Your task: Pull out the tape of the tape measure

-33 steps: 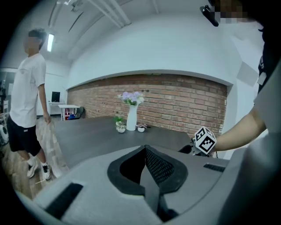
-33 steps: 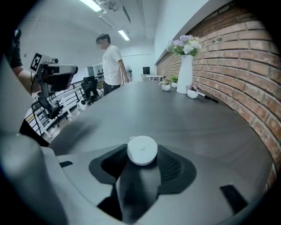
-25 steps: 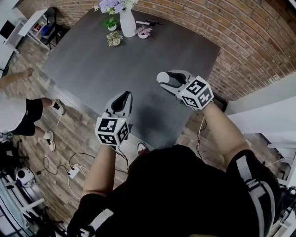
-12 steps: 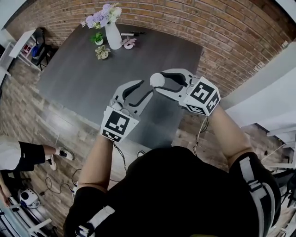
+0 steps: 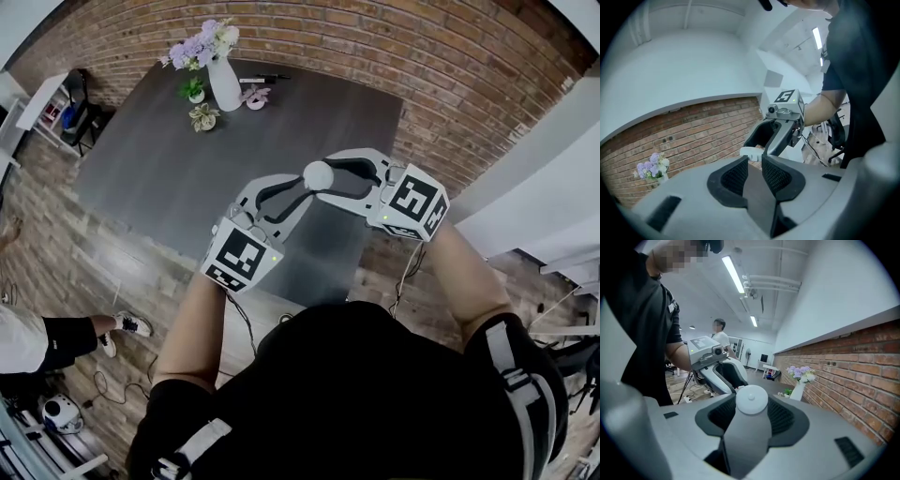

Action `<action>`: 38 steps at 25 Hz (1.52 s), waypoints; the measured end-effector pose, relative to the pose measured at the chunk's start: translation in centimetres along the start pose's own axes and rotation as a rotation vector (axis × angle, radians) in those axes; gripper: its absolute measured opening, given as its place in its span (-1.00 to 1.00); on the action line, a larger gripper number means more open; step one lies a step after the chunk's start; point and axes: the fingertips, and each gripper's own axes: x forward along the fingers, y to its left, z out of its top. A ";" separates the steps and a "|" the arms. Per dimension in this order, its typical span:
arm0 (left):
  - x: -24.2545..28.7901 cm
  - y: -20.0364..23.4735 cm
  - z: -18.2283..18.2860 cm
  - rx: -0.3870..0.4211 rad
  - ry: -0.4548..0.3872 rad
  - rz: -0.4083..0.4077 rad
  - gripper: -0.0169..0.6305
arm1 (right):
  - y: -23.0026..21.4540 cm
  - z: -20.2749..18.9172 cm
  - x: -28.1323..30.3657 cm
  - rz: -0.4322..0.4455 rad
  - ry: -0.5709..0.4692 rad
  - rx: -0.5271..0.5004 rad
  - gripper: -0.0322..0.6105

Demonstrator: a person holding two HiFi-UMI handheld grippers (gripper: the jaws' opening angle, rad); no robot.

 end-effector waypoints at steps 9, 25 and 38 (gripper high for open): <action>-0.2 -0.1 0.4 -0.020 -0.010 -0.019 -0.80 | 0.1 0.3 -0.4 0.024 0.004 -0.016 -0.25; -1.3 0.6 0.3 -0.063 -0.017 0.028 -0.90 | 0.4 0.9 0.1 0.050 -0.011 -0.022 -0.25; -2.5 3.7 -1.1 -0.175 -0.030 0.144 -0.91 | -2.9 -0.3 -0.5 -0.060 -0.048 0.064 -0.25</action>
